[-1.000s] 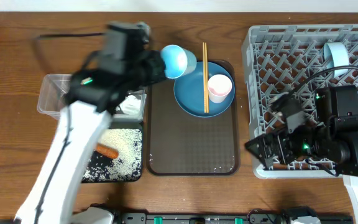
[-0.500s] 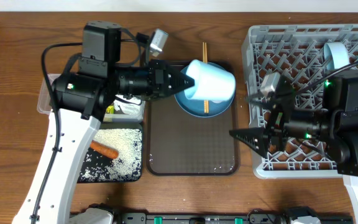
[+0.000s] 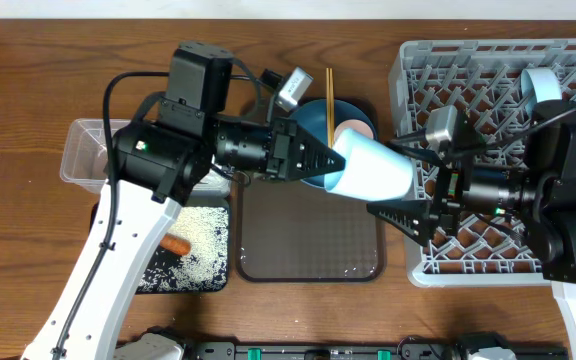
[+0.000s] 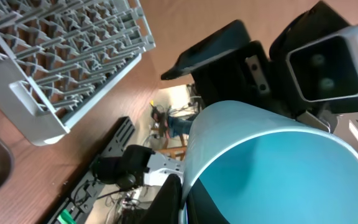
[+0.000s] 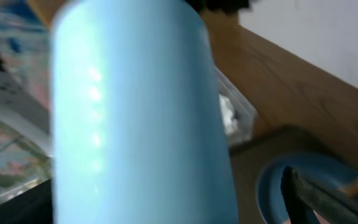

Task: Sort waste into correct bins and load items into the dishwasher rack
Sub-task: 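Pass the cup from the left gripper to the right gripper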

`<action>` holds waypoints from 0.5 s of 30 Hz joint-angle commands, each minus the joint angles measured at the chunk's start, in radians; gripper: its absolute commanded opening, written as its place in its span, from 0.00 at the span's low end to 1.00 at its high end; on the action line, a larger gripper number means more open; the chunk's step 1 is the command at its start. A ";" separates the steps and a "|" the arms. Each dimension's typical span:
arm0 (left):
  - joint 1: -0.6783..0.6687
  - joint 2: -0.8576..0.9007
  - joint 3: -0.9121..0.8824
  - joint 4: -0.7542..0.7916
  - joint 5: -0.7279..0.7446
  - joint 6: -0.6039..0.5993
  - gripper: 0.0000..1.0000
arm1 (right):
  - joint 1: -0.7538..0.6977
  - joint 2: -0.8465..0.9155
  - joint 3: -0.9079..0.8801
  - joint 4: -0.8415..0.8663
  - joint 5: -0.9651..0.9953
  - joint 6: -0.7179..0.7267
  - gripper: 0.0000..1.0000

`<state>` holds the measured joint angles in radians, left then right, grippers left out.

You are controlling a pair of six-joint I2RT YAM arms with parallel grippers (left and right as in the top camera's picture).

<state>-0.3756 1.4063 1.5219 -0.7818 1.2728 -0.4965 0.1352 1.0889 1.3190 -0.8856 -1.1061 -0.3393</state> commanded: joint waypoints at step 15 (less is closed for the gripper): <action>-0.010 0.000 0.005 0.001 0.025 0.018 0.08 | -0.005 -0.005 0.005 0.060 -0.184 0.040 0.63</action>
<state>-0.3828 1.4063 1.5219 -0.7822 1.2808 -0.4961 0.1352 1.0889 1.3190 -0.8249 -1.2442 -0.3164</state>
